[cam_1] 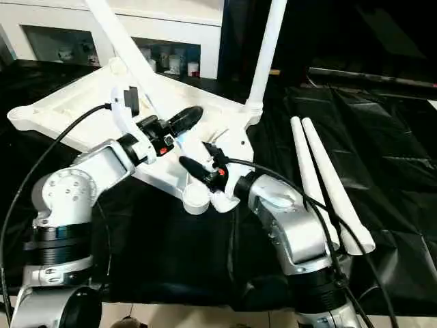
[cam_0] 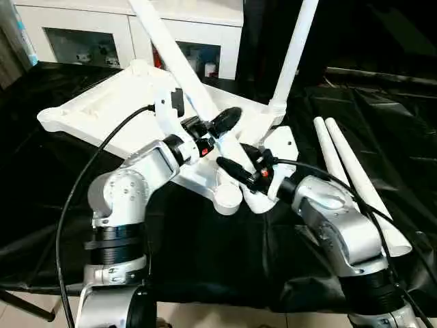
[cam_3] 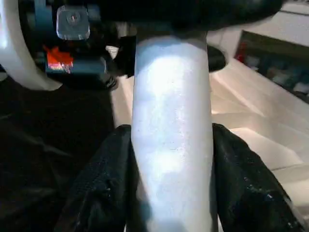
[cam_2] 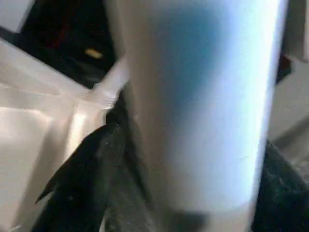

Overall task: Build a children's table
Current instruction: Pick table leg

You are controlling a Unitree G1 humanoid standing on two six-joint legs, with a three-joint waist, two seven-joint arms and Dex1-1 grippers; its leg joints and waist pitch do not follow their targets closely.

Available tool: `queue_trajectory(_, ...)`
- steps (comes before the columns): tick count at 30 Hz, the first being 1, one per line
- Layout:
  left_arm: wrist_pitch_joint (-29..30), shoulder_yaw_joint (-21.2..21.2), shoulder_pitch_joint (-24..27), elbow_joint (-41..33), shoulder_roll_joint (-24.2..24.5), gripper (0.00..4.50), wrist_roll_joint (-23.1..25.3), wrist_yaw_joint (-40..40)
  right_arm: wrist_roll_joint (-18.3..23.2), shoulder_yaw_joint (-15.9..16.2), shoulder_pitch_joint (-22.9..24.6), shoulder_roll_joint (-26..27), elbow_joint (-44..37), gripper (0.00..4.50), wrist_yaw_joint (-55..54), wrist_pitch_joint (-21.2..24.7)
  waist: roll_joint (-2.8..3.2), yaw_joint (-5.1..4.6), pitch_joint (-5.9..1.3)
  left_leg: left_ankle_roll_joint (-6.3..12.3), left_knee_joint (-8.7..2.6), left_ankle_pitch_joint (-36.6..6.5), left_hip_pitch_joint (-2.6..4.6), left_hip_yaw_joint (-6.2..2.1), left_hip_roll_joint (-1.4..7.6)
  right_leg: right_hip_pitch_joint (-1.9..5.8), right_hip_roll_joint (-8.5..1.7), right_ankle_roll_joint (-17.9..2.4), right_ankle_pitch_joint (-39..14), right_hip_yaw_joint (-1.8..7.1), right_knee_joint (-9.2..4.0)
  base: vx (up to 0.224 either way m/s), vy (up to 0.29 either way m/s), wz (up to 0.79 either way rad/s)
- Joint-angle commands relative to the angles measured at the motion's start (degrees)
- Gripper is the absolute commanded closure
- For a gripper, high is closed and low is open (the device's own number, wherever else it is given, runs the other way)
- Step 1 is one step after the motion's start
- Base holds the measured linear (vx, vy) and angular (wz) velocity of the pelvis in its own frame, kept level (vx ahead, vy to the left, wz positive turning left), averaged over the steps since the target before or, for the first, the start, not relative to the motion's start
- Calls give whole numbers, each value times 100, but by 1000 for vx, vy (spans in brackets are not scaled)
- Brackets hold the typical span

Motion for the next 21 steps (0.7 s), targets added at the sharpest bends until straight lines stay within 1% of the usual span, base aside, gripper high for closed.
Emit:
queue_trajectory(1,-49,-2,-83,102,-7,118,97,168,-77,-11,-121,0,-1,265,-87,-164,16,-14,-414,-58,-325,-800,36,116,-180,346,-74,-882,-393,70,-396,0,0,0)
queue_trajectory(2,-69,37,-96,120,-20,118,77,196,-86,-3,-131,4,3,265,-98,-165,4,-15,-417,-58,-326,-786,33,115,-179,352,-73,-880,-376,69,-394,0,0,0)
queue_trajectory(3,-78,90,-113,134,-41,133,48,241,-100,4,-141,6,9,265,-116,-168,16,-15,-417,-51,-324,-753,35,112,-176,349,-71,-886,-301,70,-383,0,0,0)
queue_trajectory(4,-83,117,-122,139,-52,149,34,266,-112,7,-149,7,17,265,-132,-173,13,-19,-418,-40,-320,-740,35,114,-178,350,-68,-898,-250,69,-381,0,0,0)
queue_trajectory(5,-81,118,-124,131,-53,149,24,262,-130,7,-163,8,34,265,-161,-182,9,-17,-420,-32,-318,-724,36,114,-178,351,-68,-909,-220,68,-376,0,0,0)
queue_trajectory(8,-96,118,-128,117,-75,170,-10,256,-141,15,-175,12,50,265,-196,-197,17,-18,-417,-20,-317,-723,34,115,-181,352,-69,-927,-177,68,-376,0,0,0)
queue_trajectory(12,-152,133,-150,137,-115,204,-45,281,-224,41,-196,24,77,265,-256,-273,20,-20,-414,-36,-319,-798,38,117,-177,346,-72,-923,-290,68,-386,0,0,0)
queue_trajectory(13,-168,127,-152,142,-119,204,-58,286,-271,39,-212,38,104,265,-304,-328,19,-21,-414,-43,-318,-806,38,119,-181,345,-71,-912,-316,70,-391,0,0,0)
queue_trajectory(14,-172,100,-155,144,-102,213,-90,214,-100,-12,-227,80,128,265,-153,-346,22,-23,-412,-41,-321,-844,42,120,-179,341,-72,-906,-367,69,-394,0,0,0)
queue_trajectory(15,-172,96,-156,143,-98,224,-94,204,-83,-19,-228,84,127,230,-140,-348,22,-26,-411,-37,-323,-869,41,118,-178,340,-73,-905,-393,69,-396,0,0,0)
queue_trajectory(16,-156,85,-179,157,-43,232,-136,107,205,-149,-232,127,75,209,-8,-222,18,-26,-410,-33,-323,-885,43,119,-177,340,-69,-897,-395,69,-396,0,0,0)
queue_trajectory(17,-156,56,-193,167,18,235,-154,-3,327,-207,-234,119,27,195,52,-130,18,-25,-415,-13,-322,-888,47,119,-179,344,-70,-907,-367,71,-388,0,0,0)
queue_trajectory(19,-129,-7,-216,180,141,246,-181,-204,501,-302,-249,69,-30,187,153,46,25,-20,-418,34,-326,-840,46,111,-173,342,-61,-920,-240,65,-372,0,0,0)
queue_trajectory(20,-114,-85,-226,182,249,251,-177,-382,693,-409,-269,30,-76,178,241,273,23,-23,-416,44,-323,-820,47,113,-178,341,-59,-922,-217,65,-373,0,0,0)
queue_trajectory(21,-105,-138,-233,184,317,258,-172,-496,832,-485,-282,5,-106,161,303,433,-7,-17,-419,65,-327,-753,50,113,-180,355,-55,-918,-184,66,-365,0,0,0)
